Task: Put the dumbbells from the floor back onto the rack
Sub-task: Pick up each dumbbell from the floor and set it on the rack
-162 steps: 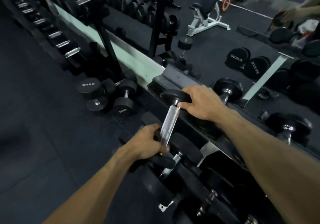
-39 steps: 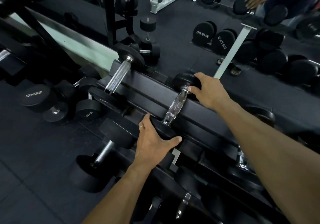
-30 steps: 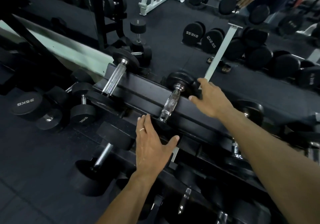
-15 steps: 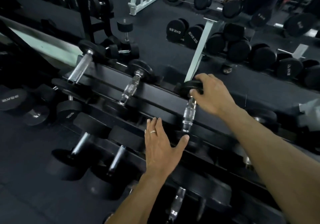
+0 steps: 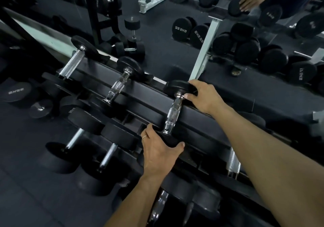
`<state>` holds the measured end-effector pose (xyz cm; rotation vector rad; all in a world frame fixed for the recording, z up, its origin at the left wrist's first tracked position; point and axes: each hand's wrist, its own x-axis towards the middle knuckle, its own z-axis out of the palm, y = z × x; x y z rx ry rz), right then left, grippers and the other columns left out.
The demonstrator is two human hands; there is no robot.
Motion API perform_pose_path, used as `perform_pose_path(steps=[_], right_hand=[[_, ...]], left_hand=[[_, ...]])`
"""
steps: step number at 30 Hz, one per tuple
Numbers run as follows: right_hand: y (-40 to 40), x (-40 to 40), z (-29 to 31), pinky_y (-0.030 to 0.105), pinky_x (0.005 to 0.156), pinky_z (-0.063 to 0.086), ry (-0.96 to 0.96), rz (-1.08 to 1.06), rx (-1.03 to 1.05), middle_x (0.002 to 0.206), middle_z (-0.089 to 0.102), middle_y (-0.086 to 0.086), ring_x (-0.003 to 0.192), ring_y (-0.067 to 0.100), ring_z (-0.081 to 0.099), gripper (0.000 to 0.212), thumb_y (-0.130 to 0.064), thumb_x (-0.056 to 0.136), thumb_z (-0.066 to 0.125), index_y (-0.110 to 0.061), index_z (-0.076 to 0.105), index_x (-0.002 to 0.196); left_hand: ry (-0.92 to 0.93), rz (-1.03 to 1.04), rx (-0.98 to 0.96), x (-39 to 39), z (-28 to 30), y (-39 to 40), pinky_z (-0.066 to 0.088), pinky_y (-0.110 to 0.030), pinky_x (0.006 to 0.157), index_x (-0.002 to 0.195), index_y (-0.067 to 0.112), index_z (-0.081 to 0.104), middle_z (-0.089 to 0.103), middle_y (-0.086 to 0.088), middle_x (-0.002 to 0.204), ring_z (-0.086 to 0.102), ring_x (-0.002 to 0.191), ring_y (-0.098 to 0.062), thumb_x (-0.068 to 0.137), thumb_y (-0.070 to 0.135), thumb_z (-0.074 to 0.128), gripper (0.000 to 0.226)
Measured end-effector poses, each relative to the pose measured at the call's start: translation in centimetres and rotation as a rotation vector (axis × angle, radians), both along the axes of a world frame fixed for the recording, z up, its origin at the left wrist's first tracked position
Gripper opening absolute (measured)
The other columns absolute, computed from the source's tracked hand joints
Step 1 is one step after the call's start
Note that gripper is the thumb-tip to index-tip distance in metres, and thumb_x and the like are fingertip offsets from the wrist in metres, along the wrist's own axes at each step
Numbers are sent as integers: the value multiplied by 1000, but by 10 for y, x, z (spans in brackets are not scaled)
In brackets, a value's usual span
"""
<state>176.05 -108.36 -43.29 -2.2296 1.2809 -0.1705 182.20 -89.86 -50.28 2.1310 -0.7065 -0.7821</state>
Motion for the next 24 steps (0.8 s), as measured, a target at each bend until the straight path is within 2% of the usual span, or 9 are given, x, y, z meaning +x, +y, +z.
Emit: perform_pose_path(steps=[5, 12, 16, 19, 21, 24], right_hand=[[-2, -8, -8, 39, 93, 49, -10, -25, -36, 108, 69, 6, 101, 26, 63, 40, -28, 91, 66, -22, 57, 129], [2, -2, -9, 33, 86, 42, 16, -40, -94, 107, 68, 7, 102, 29, 60, 37, -28, 93, 64, -21, 56, 129], [6, 1, -8, 36, 89, 44, 26, -62, -97, 107, 68, 8, 102, 30, 60, 37, -28, 94, 63, -20, 55, 129], [9, 5, -5, 36, 86, 46, 40, -78, -76, 109, 67, 8, 101, 30, 60, 36, -26, 94, 62, -22, 54, 129], [12, 6, -2, 35, 87, 47, 53, -77, -49, 114, 65, 9, 104, 29, 60, 40, -22, 95, 61, -21, 51, 133], [22, 4, 3, 41, 101, 44, 105, -45, -22, 131, 56, 13, 120, 32, 53, 63, -24, 93, 63, -18, 33, 148]], left_hand=[[1, -74, -32, 9, -2, 2, 25, -21, 100, 149, 20, 14, 21, -1, 150, 30, 138, -17, 65, 45, 84, 112], [40, -125, -24, 22, -3, 3, 26, -19, 99, 150, 20, 14, 20, 0, 152, 30, 138, -16, 64, 45, 85, 115], [35, -130, -40, 23, -6, 4, 26, -19, 99, 149, 20, 14, 22, 0, 150, 29, 137, -15, 63, 47, 85, 115], [13, -132, -36, 26, -8, 5, 30, -22, 100, 149, 20, 15, 24, -1, 151, 32, 137, -16, 61, 52, 84, 117], [-16, -143, -14, 29, -6, 5, 37, -31, 104, 149, 21, 15, 24, -1, 152, 36, 136, -19, 60, 56, 82, 117], [-44, -147, 20, 30, -2, 5, 39, -40, 105, 150, 19, 14, 21, -3, 155, 35, 138, -22, 63, 58, 80, 116]])
